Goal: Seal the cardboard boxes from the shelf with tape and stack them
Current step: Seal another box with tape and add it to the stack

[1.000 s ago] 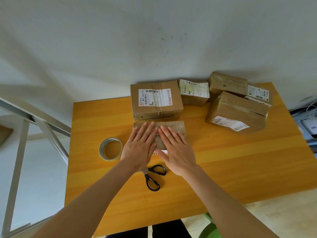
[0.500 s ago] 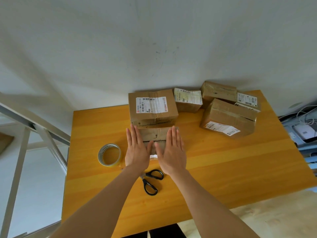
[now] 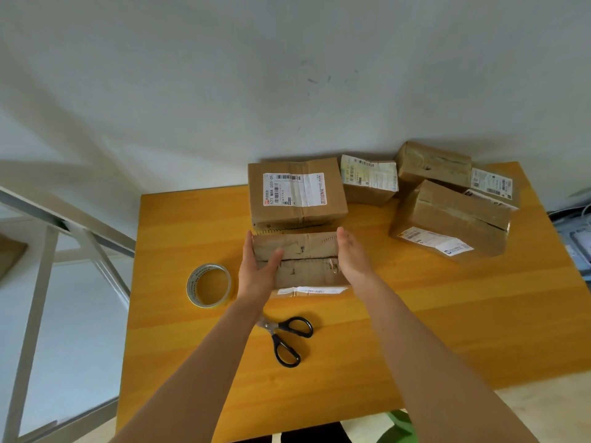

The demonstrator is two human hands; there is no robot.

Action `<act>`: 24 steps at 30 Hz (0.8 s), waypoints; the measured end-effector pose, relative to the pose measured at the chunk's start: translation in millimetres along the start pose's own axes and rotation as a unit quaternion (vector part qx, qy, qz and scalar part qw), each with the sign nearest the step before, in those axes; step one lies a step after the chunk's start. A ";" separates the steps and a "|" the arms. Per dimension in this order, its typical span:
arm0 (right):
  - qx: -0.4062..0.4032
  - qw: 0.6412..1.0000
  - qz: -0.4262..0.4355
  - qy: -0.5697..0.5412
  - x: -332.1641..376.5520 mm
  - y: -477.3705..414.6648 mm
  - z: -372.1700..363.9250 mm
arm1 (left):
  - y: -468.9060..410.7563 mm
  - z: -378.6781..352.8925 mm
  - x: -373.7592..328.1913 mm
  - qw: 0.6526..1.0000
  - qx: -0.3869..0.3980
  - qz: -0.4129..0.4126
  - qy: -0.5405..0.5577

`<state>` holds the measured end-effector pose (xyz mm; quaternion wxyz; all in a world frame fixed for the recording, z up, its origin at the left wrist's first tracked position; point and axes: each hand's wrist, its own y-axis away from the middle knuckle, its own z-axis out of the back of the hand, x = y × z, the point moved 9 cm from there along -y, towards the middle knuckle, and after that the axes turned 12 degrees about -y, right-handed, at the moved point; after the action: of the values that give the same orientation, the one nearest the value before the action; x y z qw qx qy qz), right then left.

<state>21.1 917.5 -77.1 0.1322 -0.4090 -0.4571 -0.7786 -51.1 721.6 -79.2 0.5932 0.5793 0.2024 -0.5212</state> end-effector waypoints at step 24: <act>-0.109 0.846 0.280 0.441 46.5 -3.7 -59.6 | -25.6 -37.4 -46.7 0.765 -0.114 -0.167 -0.611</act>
<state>-41.1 878.5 -58.8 0.4867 -0.1445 -0.1286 -0.8519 -76.8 778.6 -61.2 0.5564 0.0234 -0.0515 -0.8290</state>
